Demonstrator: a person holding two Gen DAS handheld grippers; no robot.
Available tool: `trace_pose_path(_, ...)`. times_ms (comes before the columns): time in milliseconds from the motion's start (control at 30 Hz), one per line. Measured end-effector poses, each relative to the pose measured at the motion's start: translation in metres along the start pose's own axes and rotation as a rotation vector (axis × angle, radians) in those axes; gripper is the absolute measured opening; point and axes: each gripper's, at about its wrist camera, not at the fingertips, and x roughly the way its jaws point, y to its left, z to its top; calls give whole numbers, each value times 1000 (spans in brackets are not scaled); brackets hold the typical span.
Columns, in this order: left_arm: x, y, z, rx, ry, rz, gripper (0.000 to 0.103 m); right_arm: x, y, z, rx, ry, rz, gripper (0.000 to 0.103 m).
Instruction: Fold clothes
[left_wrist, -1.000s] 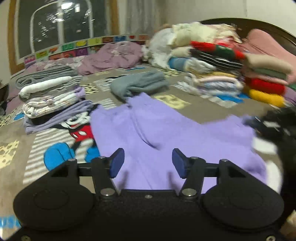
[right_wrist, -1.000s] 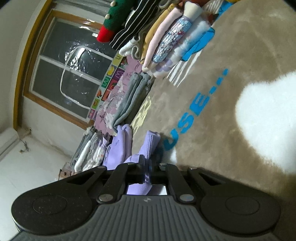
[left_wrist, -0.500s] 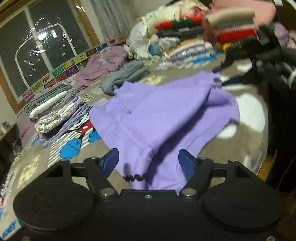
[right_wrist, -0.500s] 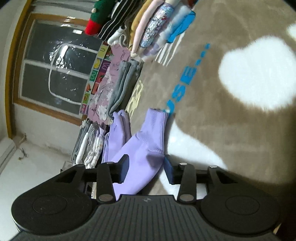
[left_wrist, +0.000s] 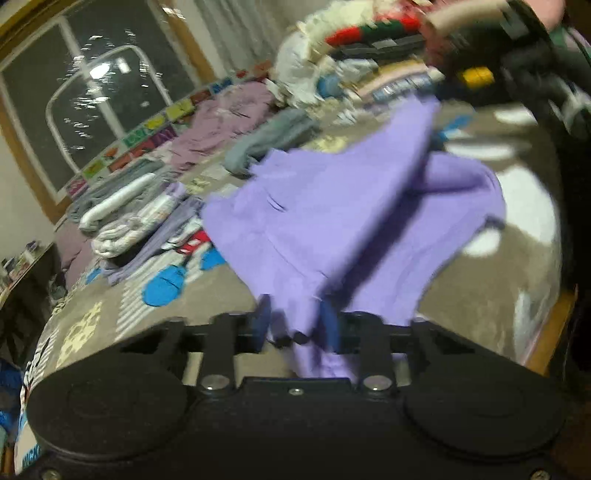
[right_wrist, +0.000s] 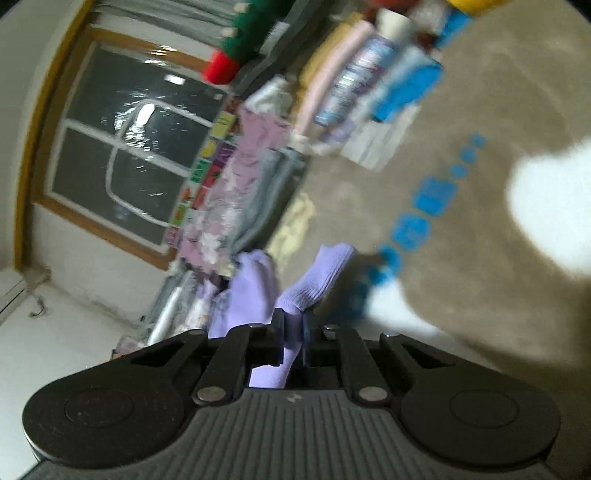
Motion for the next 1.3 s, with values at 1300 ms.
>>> trace_pose_path(1300,-4,31,-12,-234,-34,-289,42,12,90,24,-286,16,-15,10)
